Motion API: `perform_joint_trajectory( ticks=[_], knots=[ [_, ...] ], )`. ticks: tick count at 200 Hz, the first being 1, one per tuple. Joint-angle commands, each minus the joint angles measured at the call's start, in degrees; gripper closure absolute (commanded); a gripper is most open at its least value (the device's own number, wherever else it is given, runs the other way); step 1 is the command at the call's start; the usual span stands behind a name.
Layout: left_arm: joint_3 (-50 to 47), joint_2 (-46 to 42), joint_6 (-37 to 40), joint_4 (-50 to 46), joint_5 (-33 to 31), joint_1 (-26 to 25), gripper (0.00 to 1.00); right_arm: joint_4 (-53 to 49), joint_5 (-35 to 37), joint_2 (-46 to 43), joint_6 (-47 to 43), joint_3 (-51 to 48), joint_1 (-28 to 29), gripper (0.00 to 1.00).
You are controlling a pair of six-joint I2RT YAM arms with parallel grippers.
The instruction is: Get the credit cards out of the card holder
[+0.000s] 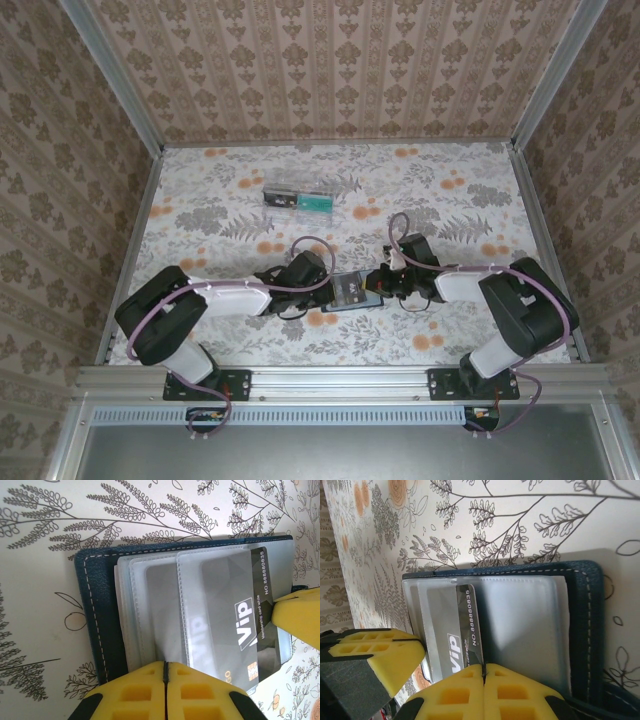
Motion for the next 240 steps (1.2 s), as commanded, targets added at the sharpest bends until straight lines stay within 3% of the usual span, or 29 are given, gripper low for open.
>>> perform_joint_trajectory(
  ticks=[1,65,87,101,127,141,174,214,240],
  knots=[
    [-2.0,0.8,-0.7,-5.9,-2.0,0.1,0.93,-0.8,-0.3,-1.4,-1.5,-1.0,-0.8,1.00],
    [-1.7,0.8,-0.1,-5.7,-1.4,0.1,0.92,-1.3,-1.4,-4.8,-2.1,-3.0,-3.6,1.00],
    [-1.3,0.2,0.4,-5.6,-1.2,0.2,0.82,-1.8,-1.6,-6.0,-2.5,-3.2,-3.6,1.00],
    [-0.9,-0.6,0.7,-6.2,-1.7,0.1,0.72,-1.8,-1.8,-5.8,-2.8,-3.1,-3.4,1.00],
    [0.5,-3.1,2.1,-7.6,-2.6,-0.5,0.66,-1.5,-2.2,-4.6,-3.3,-2.7,-2.7,1.00],
    [1.9,-3.9,2.8,-8.4,-2.9,-1.0,0.66,-1.5,-2.1,-3.9,-3.6,-2.3,-2.0,1.00],
    [7.0,-3.5,3.9,-13.7,-5.3,-2.2,0.81,-1.6,-1.4,-2.7,-3.9,-1.5,-0.6,1.00],
    [9.2,-4.5,3.6,-20.5,-10.7,-3.2,0.80,-1.7,-1.2,-2.7,-4.2,-1.6,-0.3,1.00],
    [8.2,-7.3,5.0,-17.8,-11.3,-3.9,0.75,-1.3,-1.6,-3.6,-4.1,-1.8,-0.3,1.00]
  ],
)
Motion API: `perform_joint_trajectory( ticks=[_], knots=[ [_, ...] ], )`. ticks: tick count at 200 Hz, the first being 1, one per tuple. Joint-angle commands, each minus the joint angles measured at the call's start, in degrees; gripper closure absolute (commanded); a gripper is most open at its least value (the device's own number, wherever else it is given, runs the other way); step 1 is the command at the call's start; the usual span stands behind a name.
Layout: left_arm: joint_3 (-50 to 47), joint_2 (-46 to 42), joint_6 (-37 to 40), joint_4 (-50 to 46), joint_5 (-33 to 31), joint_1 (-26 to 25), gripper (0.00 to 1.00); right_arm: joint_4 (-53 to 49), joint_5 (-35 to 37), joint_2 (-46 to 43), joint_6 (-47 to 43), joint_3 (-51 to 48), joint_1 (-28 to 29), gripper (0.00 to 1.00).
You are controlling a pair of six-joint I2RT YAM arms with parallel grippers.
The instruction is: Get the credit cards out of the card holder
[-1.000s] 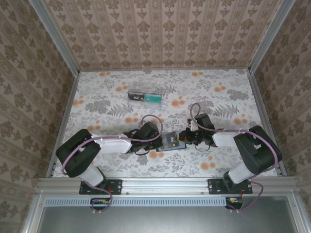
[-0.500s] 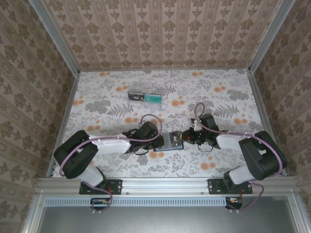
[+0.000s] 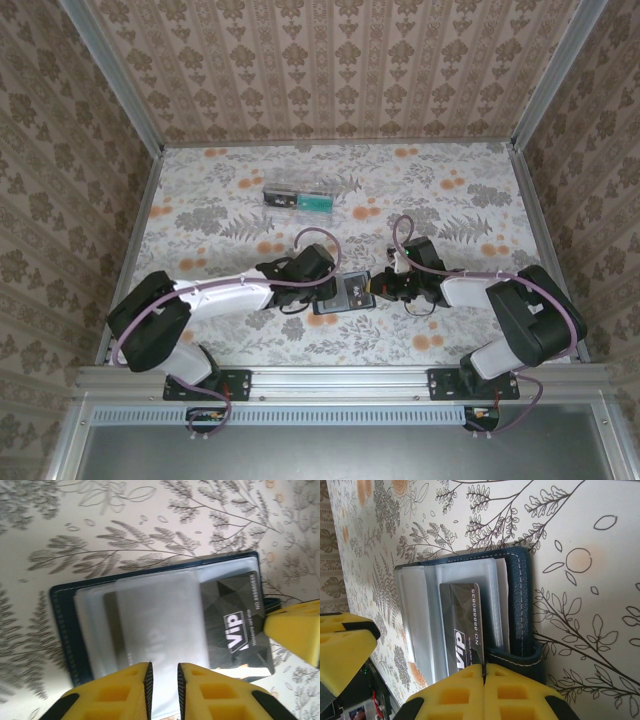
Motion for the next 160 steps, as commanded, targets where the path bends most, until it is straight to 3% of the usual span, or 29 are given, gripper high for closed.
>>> perform_joint_trajectory(
  ticks=[1,43,96,160],
  knots=[
    [-0.3,-3.4,2.3,-1.0,-2.8,-1.0,0.75,-0.6,-0.7,-0.5,-1.2,0.7,0.3,1.00],
    [1.5,0.3,4.8,9.0,4.0,-2.4,0.81,-0.6,-0.7,-0.7,-1.2,0.6,0.4,1.00],
    [4.2,8.9,2.8,7.1,6.3,-2.3,0.86,0.5,-2.2,0.0,-1.2,0.8,0.8,1.00],
    [3.6,12.2,0.9,6.8,7.0,-2.3,0.88,1.7,-3.7,1.5,-1.1,1.2,1.5,0.92]
  ],
)
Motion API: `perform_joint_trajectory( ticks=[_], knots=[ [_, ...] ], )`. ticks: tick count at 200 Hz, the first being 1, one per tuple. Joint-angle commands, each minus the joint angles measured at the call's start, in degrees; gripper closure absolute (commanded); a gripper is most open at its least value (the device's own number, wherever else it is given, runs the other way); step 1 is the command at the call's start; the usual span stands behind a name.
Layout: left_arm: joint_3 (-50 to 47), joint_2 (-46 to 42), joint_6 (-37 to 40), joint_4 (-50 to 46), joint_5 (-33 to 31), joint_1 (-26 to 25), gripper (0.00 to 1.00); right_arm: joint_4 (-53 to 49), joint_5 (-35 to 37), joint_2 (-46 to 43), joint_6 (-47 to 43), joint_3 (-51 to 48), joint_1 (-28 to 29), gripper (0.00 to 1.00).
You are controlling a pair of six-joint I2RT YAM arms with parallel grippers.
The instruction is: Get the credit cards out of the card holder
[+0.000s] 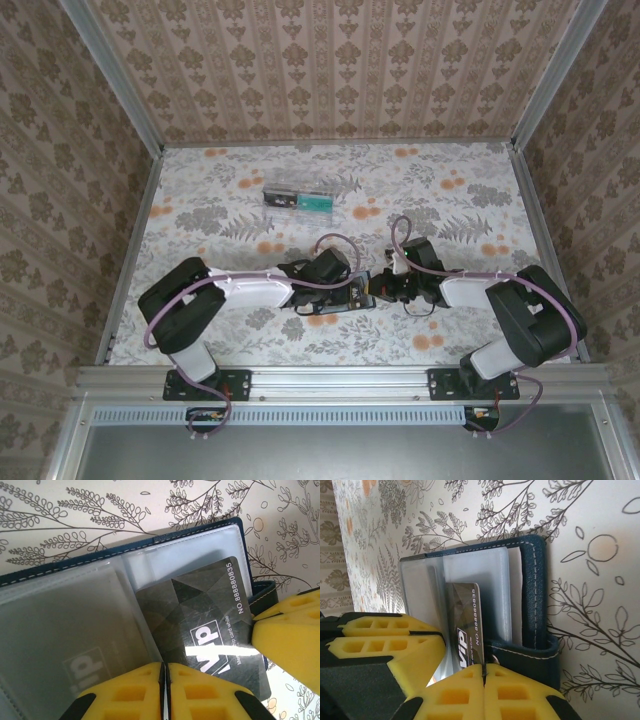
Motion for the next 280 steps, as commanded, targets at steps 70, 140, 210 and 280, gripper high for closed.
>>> perform_joint_trajectory(
  ticks=[70,140,210,280],
  knots=[
    [-0.2,1.3,-1.5,-0.2,1.6,-0.4,0.88,1.9,-2.7,2.8,-1.1,2.1,2.0,0.87],
    [-1.1,-0.7,-1.4,-0.9,0.8,-0.4,0.88,0.8,-1.6,2.3,-1.5,2.6,2.9,0.98],
    [-0.4,-11.7,0.9,-8.9,-4.4,0.1,0.76,-3.9,-0.2,-5.7,-2.2,1.7,0.8,1.00],
    [-7.7,-24.5,1.7,4.4,-5.6,2.0,0.60,-6.2,2.6,-22.1,-1.4,0.8,-0.3,1.00]
  ],
)
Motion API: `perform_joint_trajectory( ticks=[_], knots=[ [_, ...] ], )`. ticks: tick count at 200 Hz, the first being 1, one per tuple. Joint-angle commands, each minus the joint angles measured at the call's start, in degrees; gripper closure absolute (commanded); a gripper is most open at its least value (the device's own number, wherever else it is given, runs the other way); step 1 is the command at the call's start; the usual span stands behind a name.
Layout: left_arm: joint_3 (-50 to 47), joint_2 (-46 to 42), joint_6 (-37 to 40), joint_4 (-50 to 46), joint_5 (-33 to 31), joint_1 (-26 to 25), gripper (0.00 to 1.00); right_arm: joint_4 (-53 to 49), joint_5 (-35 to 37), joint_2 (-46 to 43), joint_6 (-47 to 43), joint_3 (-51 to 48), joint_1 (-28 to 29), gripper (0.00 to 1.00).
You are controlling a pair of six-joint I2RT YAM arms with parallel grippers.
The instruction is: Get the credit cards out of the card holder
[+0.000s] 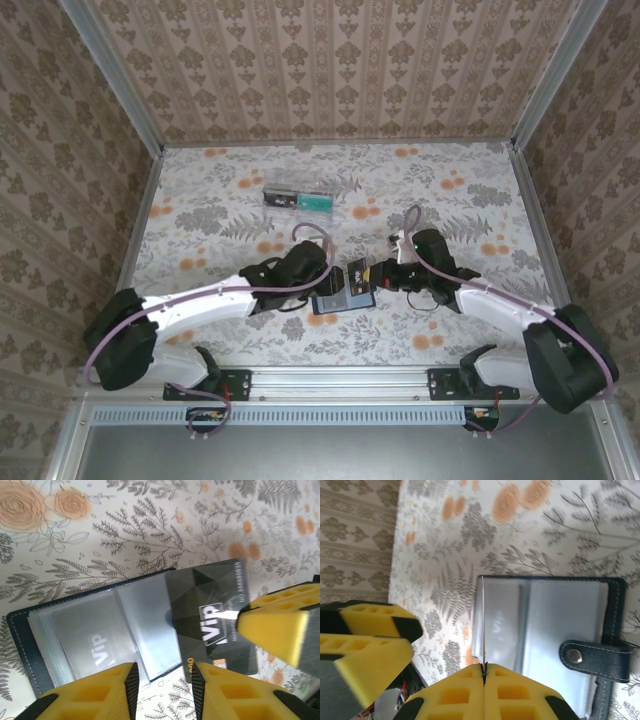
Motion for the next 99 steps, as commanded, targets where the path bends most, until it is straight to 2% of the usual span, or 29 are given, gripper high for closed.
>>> perform_joint_trajectory(
  ticks=[1,46,66,99],
  knots=[
    [-3.0,-3.8,1.2,7.6,-0.8,1.1,0.60,-0.5,1.8,-5.6,0.0,-1.1,-0.4,1.00],
    [-8.5,-7.6,0.7,26.5,7.0,3.9,0.59,9.2,0.3,-14.5,5.3,-2.5,-0.5,1.00],
    [-8.5,-7.3,1.7,32.6,11.9,4.3,0.60,12.2,-1.9,-14.6,7.2,-1.9,-0.4,1.00],
    [-9.0,-6.6,1.6,38.2,15.6,4.5,0.65,17.4,-4.9,-13.4,10.5,-1.7,-0.4,1.00]
  ],
)
